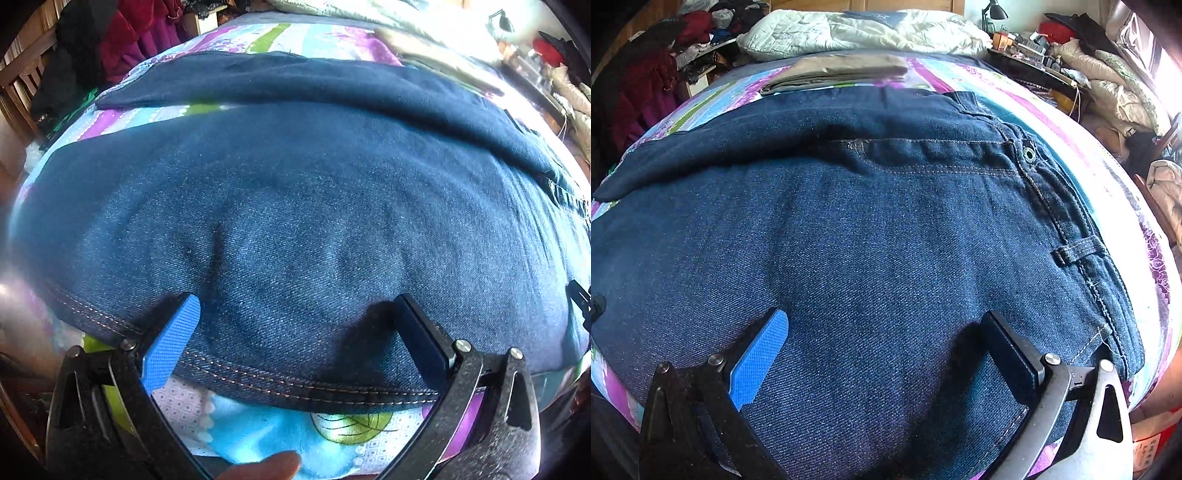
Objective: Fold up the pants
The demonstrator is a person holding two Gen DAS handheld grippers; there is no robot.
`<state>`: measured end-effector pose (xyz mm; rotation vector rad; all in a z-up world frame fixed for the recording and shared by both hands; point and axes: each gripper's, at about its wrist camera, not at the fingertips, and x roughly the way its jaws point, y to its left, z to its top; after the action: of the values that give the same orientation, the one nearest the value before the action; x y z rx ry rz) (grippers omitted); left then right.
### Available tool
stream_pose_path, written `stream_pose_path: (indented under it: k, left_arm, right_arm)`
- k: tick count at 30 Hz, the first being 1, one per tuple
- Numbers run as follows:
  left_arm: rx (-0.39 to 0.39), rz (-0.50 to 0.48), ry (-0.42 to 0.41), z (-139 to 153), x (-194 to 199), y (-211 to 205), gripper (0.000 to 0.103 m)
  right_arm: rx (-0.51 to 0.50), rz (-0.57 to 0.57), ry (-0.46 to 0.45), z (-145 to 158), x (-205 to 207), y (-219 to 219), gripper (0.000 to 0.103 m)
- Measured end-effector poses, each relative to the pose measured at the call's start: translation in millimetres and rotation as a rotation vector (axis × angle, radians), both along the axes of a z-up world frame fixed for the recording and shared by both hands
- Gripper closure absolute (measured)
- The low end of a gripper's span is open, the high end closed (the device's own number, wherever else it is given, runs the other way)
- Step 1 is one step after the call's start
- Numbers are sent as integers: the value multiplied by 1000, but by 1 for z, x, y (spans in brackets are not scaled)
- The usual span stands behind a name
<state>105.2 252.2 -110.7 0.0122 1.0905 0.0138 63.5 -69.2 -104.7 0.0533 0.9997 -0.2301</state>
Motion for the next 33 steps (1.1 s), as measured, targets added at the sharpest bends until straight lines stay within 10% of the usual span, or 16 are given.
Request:
stream_pose_path:
  k: [14, 19, 28, 33]
  left_arm:
    - [-33, -62, -87, 0, -9, 15, 1]
    - [-172, -48, -177, 51, 9, 57, 0]
    - [-37, 98, -321, 128, 220, 206, 0]
    - [-221, 280, -179, 81, 337, 274, 1]
  right_arm:
    - [56, 52, 36, 8, 15, -7, 0]
    - [21, 83, -160, 66, 29, -29, 2]
    - [-70, -96, -264, 126, 114, -112, 2]
    - [-128, -128, -239, 127, 145, -122, 2]
